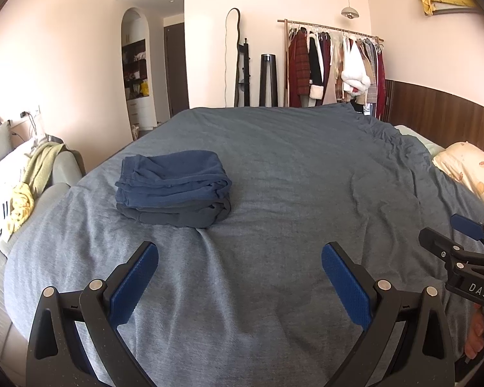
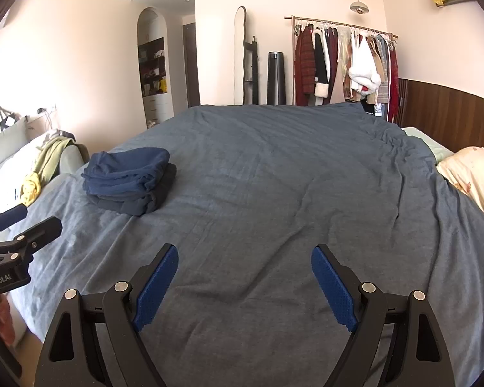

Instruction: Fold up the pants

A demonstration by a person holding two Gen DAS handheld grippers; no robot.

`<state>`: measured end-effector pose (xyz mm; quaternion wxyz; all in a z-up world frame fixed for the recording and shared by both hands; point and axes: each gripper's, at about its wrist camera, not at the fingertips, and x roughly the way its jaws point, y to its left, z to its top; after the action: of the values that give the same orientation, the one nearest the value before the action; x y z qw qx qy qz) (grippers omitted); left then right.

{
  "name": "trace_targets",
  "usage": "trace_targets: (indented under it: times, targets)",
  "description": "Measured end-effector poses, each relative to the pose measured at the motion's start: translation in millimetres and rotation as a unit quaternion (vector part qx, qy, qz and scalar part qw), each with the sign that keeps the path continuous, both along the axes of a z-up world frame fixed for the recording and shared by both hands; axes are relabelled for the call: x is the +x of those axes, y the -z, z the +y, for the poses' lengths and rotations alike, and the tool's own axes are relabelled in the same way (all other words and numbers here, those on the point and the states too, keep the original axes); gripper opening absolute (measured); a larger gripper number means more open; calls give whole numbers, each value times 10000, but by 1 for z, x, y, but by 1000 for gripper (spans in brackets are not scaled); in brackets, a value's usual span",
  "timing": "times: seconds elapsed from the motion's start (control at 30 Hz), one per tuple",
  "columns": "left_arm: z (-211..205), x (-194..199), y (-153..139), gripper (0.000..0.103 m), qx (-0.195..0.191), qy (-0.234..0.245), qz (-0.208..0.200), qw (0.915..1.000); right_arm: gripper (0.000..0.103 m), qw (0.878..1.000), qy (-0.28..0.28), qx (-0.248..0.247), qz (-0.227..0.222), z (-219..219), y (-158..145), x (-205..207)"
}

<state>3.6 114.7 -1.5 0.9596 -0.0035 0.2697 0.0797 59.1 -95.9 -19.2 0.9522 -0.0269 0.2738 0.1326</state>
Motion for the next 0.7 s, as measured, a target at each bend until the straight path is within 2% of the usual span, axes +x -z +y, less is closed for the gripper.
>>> trace_targets:
  times: [0.7]
  targets:
    - [8, 2, -1, 103, -82, -73, -25, 9999, 85, 10000, -18, -17, 20, 2, 0, 1]
